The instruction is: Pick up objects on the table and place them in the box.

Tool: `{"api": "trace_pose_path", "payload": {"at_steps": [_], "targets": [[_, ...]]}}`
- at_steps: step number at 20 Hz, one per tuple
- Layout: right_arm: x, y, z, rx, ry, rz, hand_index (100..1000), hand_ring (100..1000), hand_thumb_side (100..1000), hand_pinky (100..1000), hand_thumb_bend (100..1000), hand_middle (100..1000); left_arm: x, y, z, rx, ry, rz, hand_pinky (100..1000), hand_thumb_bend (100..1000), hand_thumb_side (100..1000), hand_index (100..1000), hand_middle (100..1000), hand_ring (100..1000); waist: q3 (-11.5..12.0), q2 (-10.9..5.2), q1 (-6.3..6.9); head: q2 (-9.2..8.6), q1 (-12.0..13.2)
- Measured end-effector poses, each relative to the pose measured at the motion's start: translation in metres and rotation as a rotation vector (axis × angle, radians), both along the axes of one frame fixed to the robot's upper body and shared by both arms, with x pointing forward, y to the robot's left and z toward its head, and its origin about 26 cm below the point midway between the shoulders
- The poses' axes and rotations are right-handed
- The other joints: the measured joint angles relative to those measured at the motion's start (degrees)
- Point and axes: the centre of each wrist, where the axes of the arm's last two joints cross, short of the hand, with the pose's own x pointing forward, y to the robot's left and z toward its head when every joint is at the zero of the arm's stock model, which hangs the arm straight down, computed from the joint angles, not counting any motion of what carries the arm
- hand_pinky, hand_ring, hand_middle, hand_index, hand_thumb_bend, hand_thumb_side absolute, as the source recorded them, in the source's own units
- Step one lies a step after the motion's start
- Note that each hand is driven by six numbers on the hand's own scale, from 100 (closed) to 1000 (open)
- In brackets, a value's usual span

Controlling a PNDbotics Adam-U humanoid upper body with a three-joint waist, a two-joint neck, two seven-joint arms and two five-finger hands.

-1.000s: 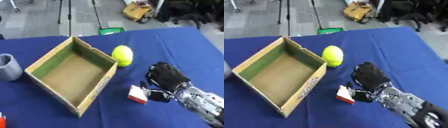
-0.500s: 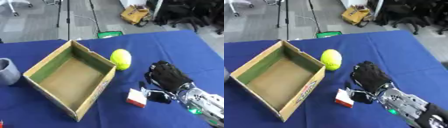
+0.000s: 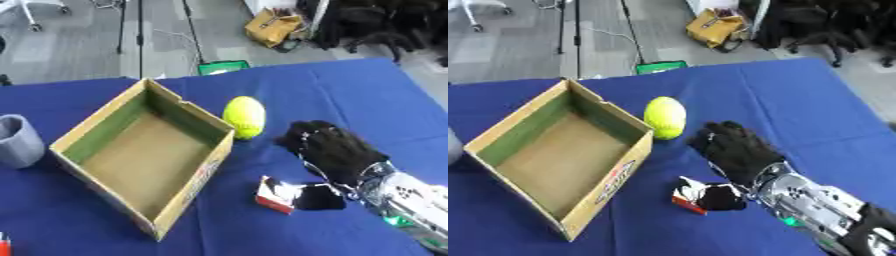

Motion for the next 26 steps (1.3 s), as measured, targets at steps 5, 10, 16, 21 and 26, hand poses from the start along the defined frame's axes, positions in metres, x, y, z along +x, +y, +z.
{"api": "trace_pose_path", "payload": {"at_steps": [5,10,16,21,26], "targets": [[0.000,0.000,0.001,0.029,0.060,-0.001,988,983,988,935,484,891,0.000,0.000,0.000,0.000,0.001,0.000,930,100,1000,941,874,888,0.0,0.00,0.15,-0.03,0.0],[0.000,0.000,0.001,0.057,0.099,-0.011,993,981,953,939,503,884,0.000,0.000,0.000,0.000,0.004,0.002,930,100,1000,940,874,888,0.1,-0.02,0.52,-0.38,-0.3],[0.001,0.002,-0.001,0.080,0.126,-0.015,988,981,944,942,575,878,0.000,0.000,0.000,0.000,0.004,0.002,930,100,1000,939,874,888,0.6,-0.30,0.78,-0.38,-0.6],[0.005,0.002,-0.008,0.111,0.177,-0.046,985,987,893,955,677,877,0.000,0.000,0.000,-0.001,0.004,0.002,931,100,1000,940,874,887,0.6,-0.31,0.88,-0.34,-0.6],[0.009,0.000,-0.012,0.132,0.239,-0.085,992,1000,756,972,745,888,0.000,0.000,0.000,-0.001,0.005,0.002,931,100,1000,939,873,887,0.7,-0.31,1.23,-0.33,-0.6]]}}
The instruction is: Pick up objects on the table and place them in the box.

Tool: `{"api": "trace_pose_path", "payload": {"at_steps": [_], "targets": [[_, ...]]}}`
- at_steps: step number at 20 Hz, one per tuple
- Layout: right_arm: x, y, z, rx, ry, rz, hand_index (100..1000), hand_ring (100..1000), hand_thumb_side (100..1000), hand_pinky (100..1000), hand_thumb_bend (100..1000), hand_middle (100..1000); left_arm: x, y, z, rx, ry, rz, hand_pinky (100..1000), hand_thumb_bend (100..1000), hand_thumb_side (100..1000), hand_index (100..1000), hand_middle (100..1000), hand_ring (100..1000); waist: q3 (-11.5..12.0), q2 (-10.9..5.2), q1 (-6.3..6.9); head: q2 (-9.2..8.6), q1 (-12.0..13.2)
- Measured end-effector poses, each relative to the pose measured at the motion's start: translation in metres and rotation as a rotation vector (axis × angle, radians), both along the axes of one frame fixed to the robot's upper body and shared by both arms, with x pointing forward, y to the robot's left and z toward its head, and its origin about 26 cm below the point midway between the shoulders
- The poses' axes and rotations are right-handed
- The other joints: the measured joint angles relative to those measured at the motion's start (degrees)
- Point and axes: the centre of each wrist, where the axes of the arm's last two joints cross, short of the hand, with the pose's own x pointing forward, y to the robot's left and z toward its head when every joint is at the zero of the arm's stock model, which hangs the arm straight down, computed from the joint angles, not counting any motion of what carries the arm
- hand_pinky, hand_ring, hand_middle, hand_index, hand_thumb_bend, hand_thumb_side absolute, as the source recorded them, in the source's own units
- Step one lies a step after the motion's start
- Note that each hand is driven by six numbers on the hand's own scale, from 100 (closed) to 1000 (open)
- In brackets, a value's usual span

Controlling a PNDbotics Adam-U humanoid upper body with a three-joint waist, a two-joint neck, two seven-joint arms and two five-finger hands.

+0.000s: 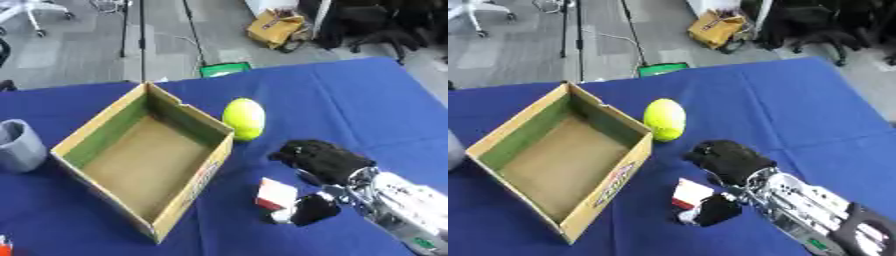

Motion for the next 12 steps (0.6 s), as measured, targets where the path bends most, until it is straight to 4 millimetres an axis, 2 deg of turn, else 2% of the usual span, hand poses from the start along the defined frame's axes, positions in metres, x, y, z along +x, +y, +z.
{"api": "trace_pose_path", "payload": {"at_steps": [1,7,12], "targets": [[0.0004,-0.0004,-0.0010,0.000,0.010,-0.007,990,1000,733,973,747,885,0.0000,0.0000,0.0000,0.000,0.000,0.000,931,100,1000,937,871,887,0.0,0.00,0.00,0.00,0.0],[0.0032,-0.0021,-0.0051,0.003,0.037,-0.034,982,1000,742,974,739,878,0.0000,0.0000,0.0000,0.000,0.000,0.000,932,100,1000,930,868,887,0.0,0.01,0.22,0.05,0.0],[0.0058,-0.0046,-0.0096,-0.005,0.049,-0.047,980,997,736,969,708,832,0.0000,-0.0001,0.0000,-0.001,0.000,0.000,932,100,1000,925,866,887,0.0,0.05,0.23,0.07,0.0]]}}
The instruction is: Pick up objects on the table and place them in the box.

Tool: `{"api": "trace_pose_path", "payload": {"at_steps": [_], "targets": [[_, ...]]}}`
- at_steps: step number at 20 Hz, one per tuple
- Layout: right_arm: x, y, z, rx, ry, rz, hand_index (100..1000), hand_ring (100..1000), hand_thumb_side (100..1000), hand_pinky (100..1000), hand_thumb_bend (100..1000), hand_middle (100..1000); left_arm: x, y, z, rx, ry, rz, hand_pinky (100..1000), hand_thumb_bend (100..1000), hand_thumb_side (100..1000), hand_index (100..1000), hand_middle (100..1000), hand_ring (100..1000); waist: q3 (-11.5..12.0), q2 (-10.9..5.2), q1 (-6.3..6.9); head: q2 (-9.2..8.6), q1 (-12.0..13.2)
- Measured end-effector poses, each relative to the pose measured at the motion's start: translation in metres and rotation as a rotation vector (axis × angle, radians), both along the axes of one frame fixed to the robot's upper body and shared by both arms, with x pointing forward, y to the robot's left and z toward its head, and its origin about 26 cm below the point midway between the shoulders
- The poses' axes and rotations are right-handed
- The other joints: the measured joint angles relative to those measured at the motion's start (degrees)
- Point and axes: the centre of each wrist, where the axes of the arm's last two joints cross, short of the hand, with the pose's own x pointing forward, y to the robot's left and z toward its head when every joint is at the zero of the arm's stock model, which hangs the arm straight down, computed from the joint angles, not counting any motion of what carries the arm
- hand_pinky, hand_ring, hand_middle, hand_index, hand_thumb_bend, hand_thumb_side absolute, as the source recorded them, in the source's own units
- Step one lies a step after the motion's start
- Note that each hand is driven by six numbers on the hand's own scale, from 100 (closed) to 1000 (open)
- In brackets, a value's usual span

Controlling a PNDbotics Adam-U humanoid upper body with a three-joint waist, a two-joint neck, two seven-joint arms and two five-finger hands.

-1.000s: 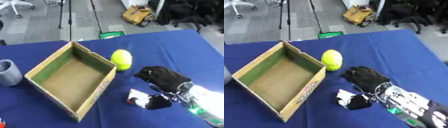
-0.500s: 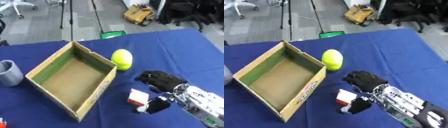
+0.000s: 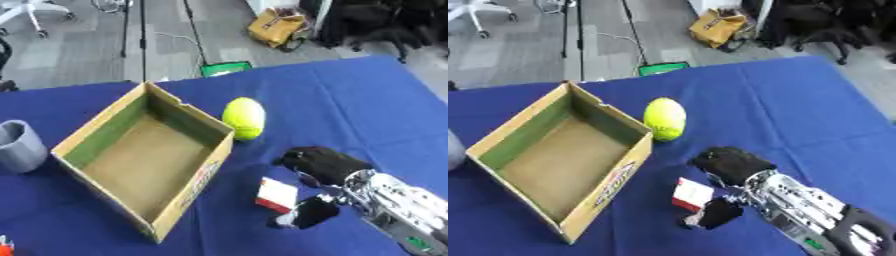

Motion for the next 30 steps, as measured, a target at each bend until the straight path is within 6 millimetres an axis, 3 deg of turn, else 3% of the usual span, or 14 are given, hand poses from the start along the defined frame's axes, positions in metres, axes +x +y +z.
{"api": "trace_pose_path", "payload": {"at_steps": [6,17,30], "targets": [[0.004,-0.003,-0.005,-0.006,0.012,-0.018,974,987,717,961,696,770,0.000,0.000,0.000,-0.002,0.000,-0.002,932,100,1000,919,863,886,0.0,0.30,0.01,0.00,-0.1],[0.011,-0.005,-0.015,-0.009,0.036,-0.034,940,974,672,951,657,733,0.000,-0.001,-0.001,-0.009,0.000,-0.004,932,100,1000,911,858,886,0.2,0.33,0.03,0.06,-0.3],[0.016,-0.003,-0.015,-0.010,0.012,-0.028,858,947,661,935,548,631,0.000,-0.001,-0.001,-0.009,0.000,-0.004,934,100,1000,910,855,886,0.7,0.54,-0.04,0.22,-0.4]]}}
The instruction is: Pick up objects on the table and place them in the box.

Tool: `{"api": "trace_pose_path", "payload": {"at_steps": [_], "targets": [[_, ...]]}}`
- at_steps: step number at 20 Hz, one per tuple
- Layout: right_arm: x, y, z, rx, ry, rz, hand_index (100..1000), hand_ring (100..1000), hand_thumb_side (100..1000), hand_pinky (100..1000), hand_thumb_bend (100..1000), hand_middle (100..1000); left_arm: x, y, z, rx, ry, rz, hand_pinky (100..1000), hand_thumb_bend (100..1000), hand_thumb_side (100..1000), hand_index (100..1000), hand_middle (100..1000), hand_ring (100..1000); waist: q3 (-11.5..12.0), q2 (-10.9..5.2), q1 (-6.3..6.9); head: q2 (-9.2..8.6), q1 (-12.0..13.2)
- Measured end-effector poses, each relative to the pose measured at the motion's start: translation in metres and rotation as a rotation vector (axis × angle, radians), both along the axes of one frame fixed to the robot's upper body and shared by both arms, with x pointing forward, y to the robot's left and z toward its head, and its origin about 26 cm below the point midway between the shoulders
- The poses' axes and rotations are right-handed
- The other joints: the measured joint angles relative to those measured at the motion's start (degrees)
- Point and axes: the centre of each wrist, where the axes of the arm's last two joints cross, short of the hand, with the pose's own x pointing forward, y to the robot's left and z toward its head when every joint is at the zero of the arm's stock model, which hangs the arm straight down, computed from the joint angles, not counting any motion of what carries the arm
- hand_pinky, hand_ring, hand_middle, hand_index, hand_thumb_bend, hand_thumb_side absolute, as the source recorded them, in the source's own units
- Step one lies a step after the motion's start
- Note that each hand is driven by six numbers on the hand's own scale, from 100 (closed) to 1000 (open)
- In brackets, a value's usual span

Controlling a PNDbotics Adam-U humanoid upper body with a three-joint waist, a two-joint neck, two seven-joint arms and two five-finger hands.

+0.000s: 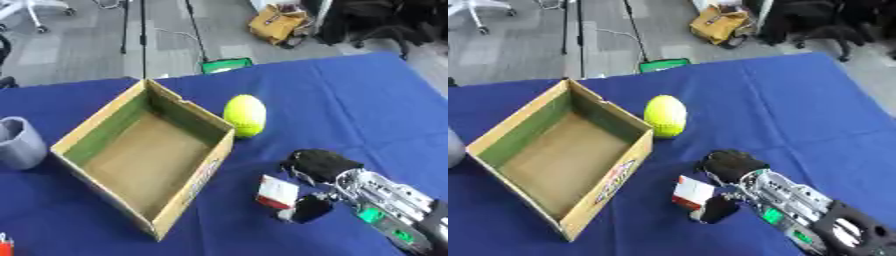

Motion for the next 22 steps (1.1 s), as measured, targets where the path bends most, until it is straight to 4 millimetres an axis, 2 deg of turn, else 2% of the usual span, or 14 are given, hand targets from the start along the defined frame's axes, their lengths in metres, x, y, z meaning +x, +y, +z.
{"api": "trace_pose_path", "payload": {"at_steps": [22], "targets": [[0.007,-0.002,-0.010,-0.022,0.032,-0.008,841,946,613,937,528,620,0.000,0.000,0.000,-0.001,0.000,0.000,935,100,1000,912,855,884,0.6,0.16,0.08,-0.01,-0.2]]}}
